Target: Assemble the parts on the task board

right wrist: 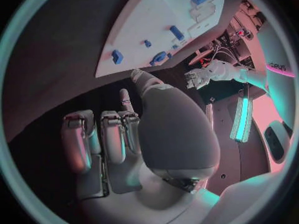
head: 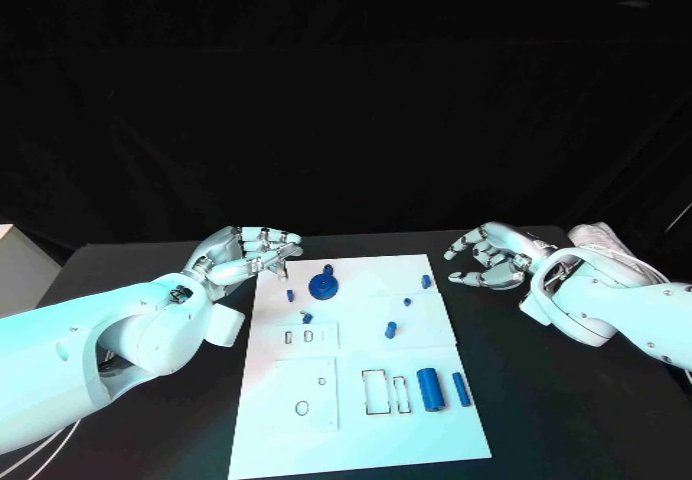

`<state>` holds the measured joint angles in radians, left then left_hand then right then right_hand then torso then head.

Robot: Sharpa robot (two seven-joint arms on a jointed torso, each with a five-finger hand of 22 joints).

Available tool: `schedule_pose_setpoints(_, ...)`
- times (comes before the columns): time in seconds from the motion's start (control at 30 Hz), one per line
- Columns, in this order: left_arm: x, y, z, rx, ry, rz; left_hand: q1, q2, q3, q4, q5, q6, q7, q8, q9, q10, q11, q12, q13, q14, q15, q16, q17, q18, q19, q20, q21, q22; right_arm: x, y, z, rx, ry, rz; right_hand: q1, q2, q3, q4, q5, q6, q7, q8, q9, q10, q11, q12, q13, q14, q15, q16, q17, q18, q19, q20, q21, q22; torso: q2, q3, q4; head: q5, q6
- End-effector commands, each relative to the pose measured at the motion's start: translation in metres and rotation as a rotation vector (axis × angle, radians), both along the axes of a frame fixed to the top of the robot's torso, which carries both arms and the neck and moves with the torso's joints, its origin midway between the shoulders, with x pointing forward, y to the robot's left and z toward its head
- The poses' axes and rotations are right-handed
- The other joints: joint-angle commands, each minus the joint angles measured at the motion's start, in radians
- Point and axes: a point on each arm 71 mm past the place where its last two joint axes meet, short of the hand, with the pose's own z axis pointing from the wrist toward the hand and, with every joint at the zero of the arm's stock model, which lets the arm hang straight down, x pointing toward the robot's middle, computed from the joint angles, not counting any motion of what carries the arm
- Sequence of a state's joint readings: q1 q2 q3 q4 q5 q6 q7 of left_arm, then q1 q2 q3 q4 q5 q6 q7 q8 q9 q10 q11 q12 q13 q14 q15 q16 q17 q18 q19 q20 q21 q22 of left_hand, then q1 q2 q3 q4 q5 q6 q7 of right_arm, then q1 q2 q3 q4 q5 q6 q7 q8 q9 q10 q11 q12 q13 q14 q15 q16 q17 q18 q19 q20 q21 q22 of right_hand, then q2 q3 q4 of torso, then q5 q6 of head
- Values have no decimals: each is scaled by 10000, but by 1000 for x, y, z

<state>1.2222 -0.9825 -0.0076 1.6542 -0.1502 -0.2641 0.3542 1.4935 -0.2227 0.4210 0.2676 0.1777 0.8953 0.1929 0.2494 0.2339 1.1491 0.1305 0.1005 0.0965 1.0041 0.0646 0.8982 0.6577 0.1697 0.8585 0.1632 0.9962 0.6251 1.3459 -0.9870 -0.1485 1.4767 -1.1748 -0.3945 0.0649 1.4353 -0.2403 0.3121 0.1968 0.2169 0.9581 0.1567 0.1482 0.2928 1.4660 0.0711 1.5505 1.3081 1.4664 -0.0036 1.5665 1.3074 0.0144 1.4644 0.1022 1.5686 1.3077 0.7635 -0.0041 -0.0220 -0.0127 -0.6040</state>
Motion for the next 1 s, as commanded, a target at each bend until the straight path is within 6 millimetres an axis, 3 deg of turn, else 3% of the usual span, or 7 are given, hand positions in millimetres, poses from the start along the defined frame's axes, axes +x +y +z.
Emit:
schedule_pose_setpoints(0.03, 0, -3, 1, -75, -95, -239, -2, 21, 62, -18, -30, -39, 5, 36, 14, -31, -11, -23, 9, -100, -4, 66, -13, 128, -75, 12, 50, 14, 3, -1, -6, -722, 103, 51, 119, -39, 22, -79, -23, -114, 25, -81, -48, 807, 49, -66, 2400, 1043, 23, 43, 2634, -144, 1064, 4, 22, 2631, 9, 46, -7, -19, -5)
schedule_pose_setpoints(0.13, 0, -3, 1, -69, -100, -240, -2, 21, 62, -18, -30, -39, 5, 36, 14, -31, -11, -23, 9, -100, -4, 66, -13, 128, -75, 12, 50, 14, 7, -1, -11, -853, 151, -232, 119, -43, 25, -80, -24, -144, 33, -100, -57, 796, 55, -79, 2390, 1043, 34, 43, 2634, -144, 1064, 11, 22, 2631, 14, 32, 14, -12, -27)
schedule_pose_setpoints(0.23, 0, -3, 1, -67, -102, -243, -2, 21, 62, -18, -30, -39, 5, 36, 14, -31, -11, -23, 9, -100, -4, 66, -13, 128, -75, 12, 50, 14, 11, 2, -16, -896, 143, -422, 139, -15, 61, -88, -18, -180, 51, -124, -71, 801, 69, -73, 2395, 1043, 54, 43, 2634, -144, 1064, 26, 22, 2631, 32, 54, 14, 10, -36)
schedule_pose_setpoints(0.43, 0, -3, 0, -65, -100, -250, -2, 21, 62, -18, -30, -39, 5, 36, 14, -31, -11, -23, 9, -100, -4, 66, -13, 128, -75, 12, 50, 14, 19, 11, -28, -915, 209, -573, 148, 26, 101, -86, -14, -180, 62, -129, -76, 817, 82, -55, 2410, 1043, 66, 43, 2634, -144, 1064, 38, 22, 2631, 38, 46, 35, 22, -96)
schedule_pose_setpoints(0.67, 0, -3, 0, -57, -95, -244, -2, 21, 62, -18, -30, -39, 5, 36, 14, -31, -11, -23, 9, -100, -4, 66, -13, 128, -75, 12, 50, 14, 24, 17, -40, -834, 291, -711, 124, 85, 152, -63, -16, -161, 80, -126, -81, 843, 97, -26, 2434, 1043, 84, 43, 2634, -144, 1064, 55, 22, 2631, 81, 89, 40, 65, -127)
schedule_pose_setpoints(0.77, 1, -3, 0, -53, -91, -242, 10, 15, 74, -34, -32, -51, 6, 33, 19, -33, -10, -22, 12, -111, -5, 71, -19, 129, -97, 15, 66, 26, 26, 20, -44, -761, 282, -748, 120, 94, 160, -59, -16, -155, 83, -124, -81, 847, 99, -23, 2437, 1043, 87, 43, 2634, -144, 1064, 57, 22, 2631, 71, 73, 45, 64, -152)
schedule_pose_setpoints(1.0, 1, -2, 0, -42, -80, -240, 10, 15, 74, -34, -32, -51, 6, 33, 19, -33, -10, -22, 12, -111, -5, 71, -19, 129, -97, 15, 66, 26, 27, 24, -47, -597, 266, -762, 101, 129, 192, -44, -17, -131, 90, -116, -81, 871, 107, 5, 2460, 1043, 96, 43, 2634, -144, 1064, 67, 22, 2631, 72, 76, 41, 111, -167)
